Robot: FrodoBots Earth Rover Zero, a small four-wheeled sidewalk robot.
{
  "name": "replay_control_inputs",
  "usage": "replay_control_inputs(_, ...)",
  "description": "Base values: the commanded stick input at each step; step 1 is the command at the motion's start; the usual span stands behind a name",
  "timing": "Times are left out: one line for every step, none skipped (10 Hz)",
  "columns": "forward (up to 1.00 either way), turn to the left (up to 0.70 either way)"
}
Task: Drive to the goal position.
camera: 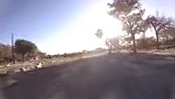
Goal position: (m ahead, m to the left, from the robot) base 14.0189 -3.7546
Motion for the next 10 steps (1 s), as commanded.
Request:
replay_control_inputs(0.50,0.00)
replay_control_inputs(0.50,0.00)
replay_control_inputs(0.50,0.00)
replay_control_inputs(0.50,0.00)
replay_control_inputs(0.50,0.00)
replay_control_inputs(0.50,0.00)
replay_control_inputs(0.50,0.00)
replay_control_inputs(0.50,0.00)
replay_control_inputs(0.50,0.00)
replay_control_inputs(0.50,0.00)
